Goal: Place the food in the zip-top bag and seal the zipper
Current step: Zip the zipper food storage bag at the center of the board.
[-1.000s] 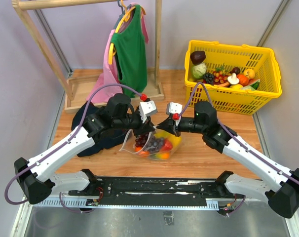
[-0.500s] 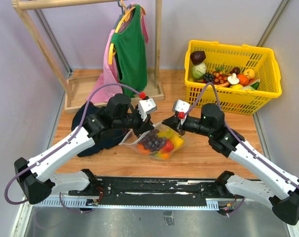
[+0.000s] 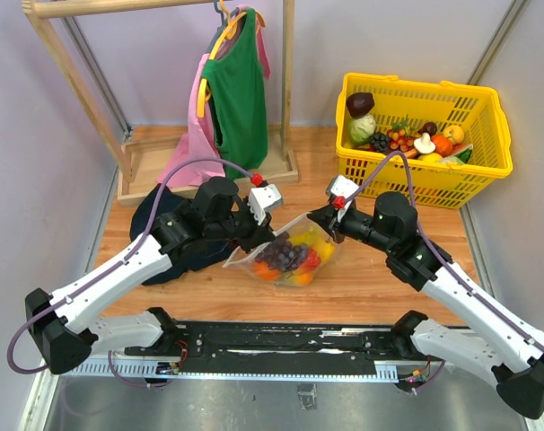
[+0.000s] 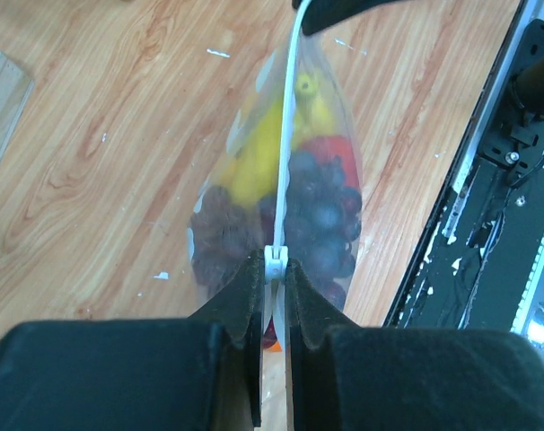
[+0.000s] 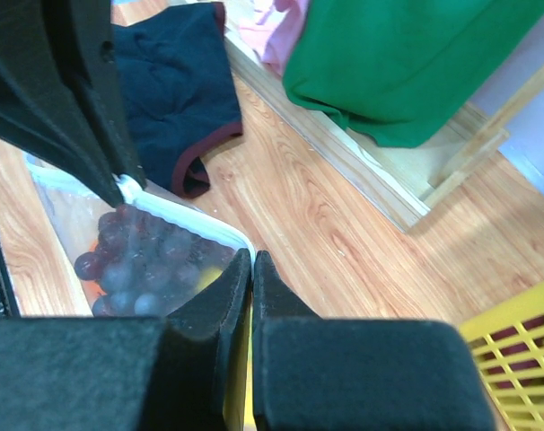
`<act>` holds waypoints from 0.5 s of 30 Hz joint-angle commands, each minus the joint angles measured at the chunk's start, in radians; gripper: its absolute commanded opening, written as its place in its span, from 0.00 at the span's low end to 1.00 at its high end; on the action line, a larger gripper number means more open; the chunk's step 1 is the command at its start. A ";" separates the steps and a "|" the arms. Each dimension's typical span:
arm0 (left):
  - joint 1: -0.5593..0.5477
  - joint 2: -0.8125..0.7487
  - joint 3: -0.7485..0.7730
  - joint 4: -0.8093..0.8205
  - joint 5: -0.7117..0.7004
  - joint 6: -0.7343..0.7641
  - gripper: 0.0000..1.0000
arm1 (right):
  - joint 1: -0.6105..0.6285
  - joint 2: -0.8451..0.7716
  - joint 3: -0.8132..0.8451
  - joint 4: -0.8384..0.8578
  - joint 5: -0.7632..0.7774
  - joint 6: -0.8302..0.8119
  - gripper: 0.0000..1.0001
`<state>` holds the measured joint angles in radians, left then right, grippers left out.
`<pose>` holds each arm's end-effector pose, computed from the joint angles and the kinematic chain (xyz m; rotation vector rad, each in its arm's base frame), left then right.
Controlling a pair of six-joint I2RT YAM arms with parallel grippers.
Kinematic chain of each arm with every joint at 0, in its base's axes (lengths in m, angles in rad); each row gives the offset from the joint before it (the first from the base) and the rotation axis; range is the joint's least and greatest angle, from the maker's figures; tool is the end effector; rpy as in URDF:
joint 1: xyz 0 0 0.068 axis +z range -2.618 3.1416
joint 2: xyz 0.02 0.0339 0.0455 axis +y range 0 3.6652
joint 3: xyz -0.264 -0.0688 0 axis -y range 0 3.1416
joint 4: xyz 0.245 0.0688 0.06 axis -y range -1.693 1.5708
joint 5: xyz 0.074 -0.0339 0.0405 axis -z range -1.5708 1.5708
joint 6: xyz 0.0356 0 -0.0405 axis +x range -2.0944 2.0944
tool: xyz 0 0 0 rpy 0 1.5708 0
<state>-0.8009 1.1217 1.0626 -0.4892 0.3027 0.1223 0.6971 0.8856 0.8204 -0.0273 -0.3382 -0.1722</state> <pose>0.1634 -0.1838 0.3405 1.1320 1.8590 -0.7168 0.1522 0.1429 0.3519 -0.9460 1.4159 0.6754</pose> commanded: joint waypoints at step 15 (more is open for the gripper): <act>-0.004 -0.034 -0.058 -0.059 -0.073 -0.008 0.00 | -0.141 -0.112 -0.058 0.056 0.269 0.119 0.01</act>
<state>-0.8009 1.1133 1.0210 -0.4992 0.2558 0.1219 0.6151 0.8108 0.7677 -0.0288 -0.1810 -0.0967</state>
